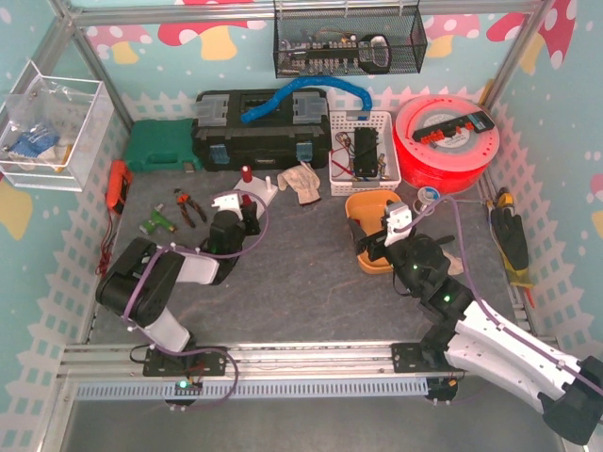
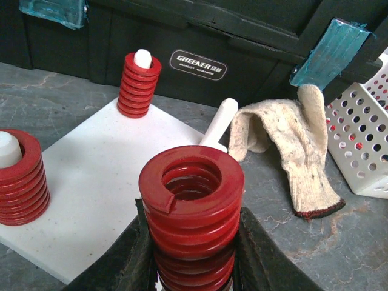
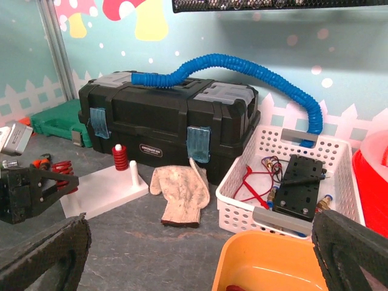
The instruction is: Install the large spring
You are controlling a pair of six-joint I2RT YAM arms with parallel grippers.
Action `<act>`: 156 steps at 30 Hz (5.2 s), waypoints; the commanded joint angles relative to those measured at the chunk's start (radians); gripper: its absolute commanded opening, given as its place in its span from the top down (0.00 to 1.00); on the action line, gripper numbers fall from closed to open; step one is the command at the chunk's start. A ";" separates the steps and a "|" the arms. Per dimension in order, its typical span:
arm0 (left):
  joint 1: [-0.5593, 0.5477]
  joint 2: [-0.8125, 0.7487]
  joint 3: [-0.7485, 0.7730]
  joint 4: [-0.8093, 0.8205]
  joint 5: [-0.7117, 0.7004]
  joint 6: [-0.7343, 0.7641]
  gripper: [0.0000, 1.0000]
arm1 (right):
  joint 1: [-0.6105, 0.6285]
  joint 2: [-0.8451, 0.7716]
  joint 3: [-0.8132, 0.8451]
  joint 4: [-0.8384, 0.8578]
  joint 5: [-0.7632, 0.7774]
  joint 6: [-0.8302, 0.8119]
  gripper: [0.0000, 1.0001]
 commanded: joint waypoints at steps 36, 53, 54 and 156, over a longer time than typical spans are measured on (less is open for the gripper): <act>0.080 -0.032 0.017 -0.081 0.085 -0.039 0.99 | -0.008 -0.026 -0.015 0.025 -0.012 -0.002 0.01; 0.020 0.018 0.006 -0.035 0.022 -0.004 0.97 | -0.011 -0.023 -0.015 0.024 -0.014 -0.002 0.01; 0.008 0.025 0.008 -0.032 0.005 0.005 0.97 | -0.011 -0.023 -0.016 0.024 -0.014 -0.001 0.01; -0.034 -0.363 -0.006 -0.337 0.096 0.133 0.01 | -0.436 1.064 0.428 -0.483 -0.355 0.160 0.48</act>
